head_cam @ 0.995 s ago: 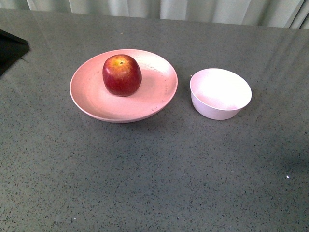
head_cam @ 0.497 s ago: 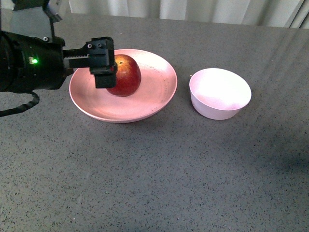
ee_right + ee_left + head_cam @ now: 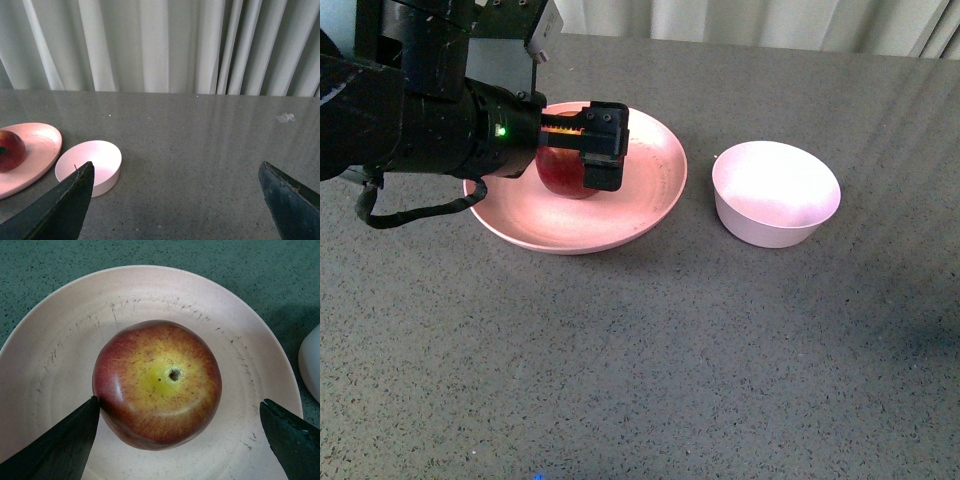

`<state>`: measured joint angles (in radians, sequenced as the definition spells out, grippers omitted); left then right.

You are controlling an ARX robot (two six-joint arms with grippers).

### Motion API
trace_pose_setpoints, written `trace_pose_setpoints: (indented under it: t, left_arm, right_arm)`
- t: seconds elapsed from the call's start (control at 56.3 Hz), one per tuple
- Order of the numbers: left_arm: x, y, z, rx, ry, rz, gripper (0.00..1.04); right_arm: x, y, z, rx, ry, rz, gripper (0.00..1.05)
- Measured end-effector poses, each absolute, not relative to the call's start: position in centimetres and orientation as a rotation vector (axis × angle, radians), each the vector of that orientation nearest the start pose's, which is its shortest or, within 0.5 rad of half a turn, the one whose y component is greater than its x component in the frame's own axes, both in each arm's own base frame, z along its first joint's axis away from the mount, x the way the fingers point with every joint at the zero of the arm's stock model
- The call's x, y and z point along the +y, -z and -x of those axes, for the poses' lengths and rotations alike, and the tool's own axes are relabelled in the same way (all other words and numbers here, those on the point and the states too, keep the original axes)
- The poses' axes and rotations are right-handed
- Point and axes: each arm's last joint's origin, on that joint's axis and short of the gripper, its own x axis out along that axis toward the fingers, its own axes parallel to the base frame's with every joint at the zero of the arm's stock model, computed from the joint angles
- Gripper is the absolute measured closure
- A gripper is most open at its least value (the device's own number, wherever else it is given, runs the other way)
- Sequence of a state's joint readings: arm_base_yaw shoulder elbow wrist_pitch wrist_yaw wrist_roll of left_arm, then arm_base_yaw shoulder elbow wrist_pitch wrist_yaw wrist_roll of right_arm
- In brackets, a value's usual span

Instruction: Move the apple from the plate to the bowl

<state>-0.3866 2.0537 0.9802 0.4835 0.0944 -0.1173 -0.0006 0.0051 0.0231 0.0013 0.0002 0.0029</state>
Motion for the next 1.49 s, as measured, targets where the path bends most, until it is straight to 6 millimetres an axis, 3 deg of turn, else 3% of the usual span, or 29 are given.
trace_pose_setpoints:
  t: [0.408,0.568,0.817,1.03,1.19,1.296,1.492]
  left_arm:
    - [-16.0,-8.6,-38.5,0.643,0.379,-0.018,0.09]
    - [-16.2,-8.6,-38.6,0.641,0.369,-0.030,0.26]
    - [-17.2,-9.1,-38.1,0.632,0.393,-0.038,0.30]
    - [-22.4,-13.0,-35.5,0.552,0.554,-0.050,0.30]
    - [-27.0,-14.1,-33.5,0.535,0.679,-0.058,0.30]
    - [-28.7,-14.1,-33.5,0.530,0.713,-0.069,0.30]
    - [-30.1,-11.7,-34.5,0.590,0.708,-0.100,0.30]
  right_arm:
    - [0.0,-17.1,-9.7,-0.019,0.001,-0.003,0.09]
    - [0.0,-17.1,-9.7,-0.019,0.001,-0.003,0.09]
    - [0.0,-17.1,-9.7,-0.019,0.001,-0.003,0.09]
    - [0.0,-17.1,-9.7,-0.019,0.001,-0.003,0.09]
    - [0.0,-17.1,-9.7,-0.019,0.001,-0.003,0.09]
    - [0.0,-17.1,-9.7,-0.019,0.001,-0.003,0.09]
    - [0.0,-17.1,-9.7,-0.019,0.001,-0.003,0.09]
